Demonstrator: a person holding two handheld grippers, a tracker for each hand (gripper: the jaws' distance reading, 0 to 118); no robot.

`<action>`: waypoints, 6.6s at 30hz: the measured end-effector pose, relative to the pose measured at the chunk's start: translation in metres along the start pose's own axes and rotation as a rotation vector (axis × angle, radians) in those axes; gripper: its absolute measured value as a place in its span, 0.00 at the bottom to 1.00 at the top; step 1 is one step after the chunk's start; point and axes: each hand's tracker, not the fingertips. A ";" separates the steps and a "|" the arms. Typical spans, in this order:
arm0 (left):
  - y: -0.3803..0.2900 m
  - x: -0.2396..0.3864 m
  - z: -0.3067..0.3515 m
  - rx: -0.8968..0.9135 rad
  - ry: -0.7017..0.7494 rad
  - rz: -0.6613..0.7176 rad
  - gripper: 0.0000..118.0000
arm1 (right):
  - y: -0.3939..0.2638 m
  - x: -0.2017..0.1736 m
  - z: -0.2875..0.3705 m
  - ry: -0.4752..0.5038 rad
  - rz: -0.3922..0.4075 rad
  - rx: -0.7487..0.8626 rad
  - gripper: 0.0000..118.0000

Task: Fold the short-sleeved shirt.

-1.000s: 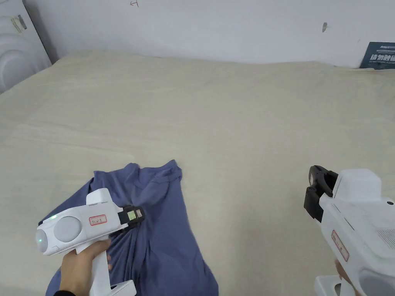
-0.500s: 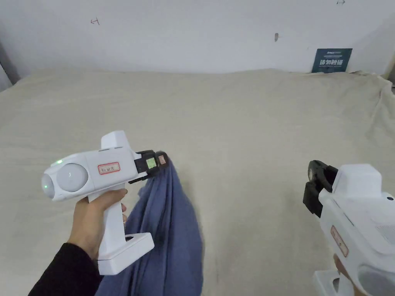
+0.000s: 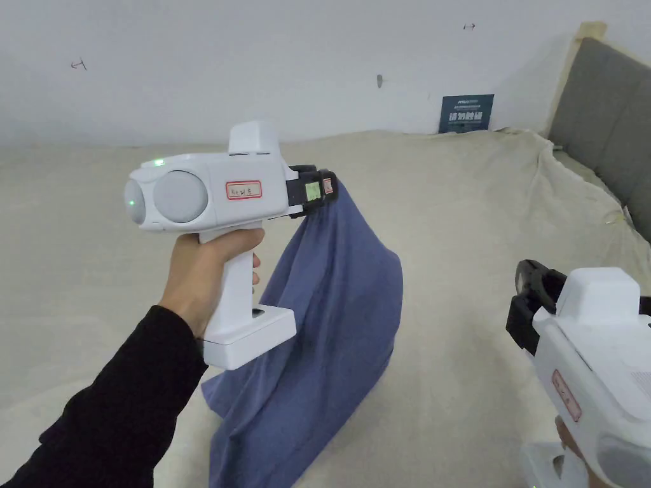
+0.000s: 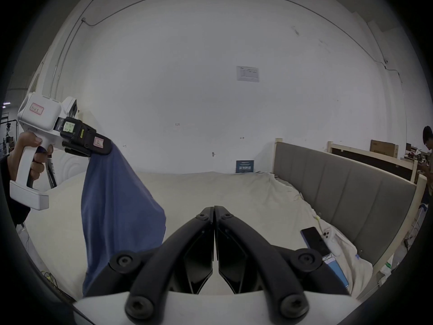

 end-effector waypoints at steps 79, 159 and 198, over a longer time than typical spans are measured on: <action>-0.141 -0.043 0.095 0.247 0.593 -0.184 0.00 | 0.013 -0.014 0.017 0.006 0.014 0.039 0.00; -0.242 -0.101 0.042 -0.287 0.419 0.205 0.01 | -0.136 -0.018 -0.269 0.215 -0.054 -0.791 0.10; 0.123 -0.141 0.073 0.147 0.711 -0.108 0.01 | 0.212 0.025 -0.206 -0.060 0.076 -0.032 0.09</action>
